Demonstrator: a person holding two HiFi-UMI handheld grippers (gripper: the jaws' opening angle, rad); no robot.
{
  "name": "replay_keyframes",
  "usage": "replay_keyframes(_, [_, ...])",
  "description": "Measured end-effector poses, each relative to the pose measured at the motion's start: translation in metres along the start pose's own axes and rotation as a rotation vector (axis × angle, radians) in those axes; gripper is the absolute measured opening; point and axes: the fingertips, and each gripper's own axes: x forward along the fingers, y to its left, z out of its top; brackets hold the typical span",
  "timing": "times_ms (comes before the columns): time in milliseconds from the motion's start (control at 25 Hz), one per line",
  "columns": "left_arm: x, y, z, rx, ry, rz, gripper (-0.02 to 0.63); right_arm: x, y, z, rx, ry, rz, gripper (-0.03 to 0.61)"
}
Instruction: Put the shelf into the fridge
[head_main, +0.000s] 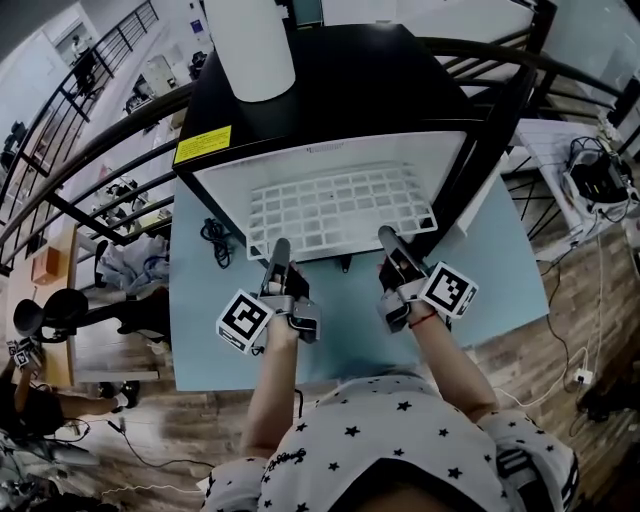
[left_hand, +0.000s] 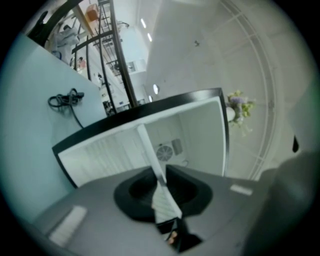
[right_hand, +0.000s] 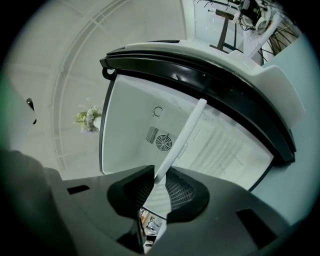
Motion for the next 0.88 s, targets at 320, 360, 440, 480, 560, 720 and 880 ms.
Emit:
replay_keyframes(320, [0.018,0.005,0.007,0.003,-0.023,0.010,0.057,0.019,0.000,0.007,-0.058,0.014,0.008,0.069])
replay_keyframes(360, [0.019,0.006,0.007,0.005,-0.023,0.010,0.057,0.019,-0.001,0.007,-0.063,0.019,0.002,0.069])
replay_keyframes(440, [0.020,0.005,0.007,0.010,-0.022,0.006,0.057,0.016,-0.005,0.005,-0.087,0.026,-0.032,0.077])
replay_keyframes(480, [0.020,0.005,0.008,0.012,-0.022,0.001,0.057,0.015,-0.006,0.002,-0.118,0.033,-0.047,0.086])
replay_keyframes(560, [0.020,0.003,0.008,0.015,-0.022,-0.008,0.057,0.012,-0.003,-0.008,-0.210,0.057,-0.072,0.098])
replay_keyframes(720, [0.020,0.006,0.008,0.014,-0.019,0.002,0.057,0.009,0.011,-0.028,-0.401,0.082,-0.099,0.090])
replay_keyframes(880, [0.022,0.002,0.007,0.030,-0.005,-0.006,0.060,0.015,0.023,-0.038,-0.565,0.118,-0.107,0.040])
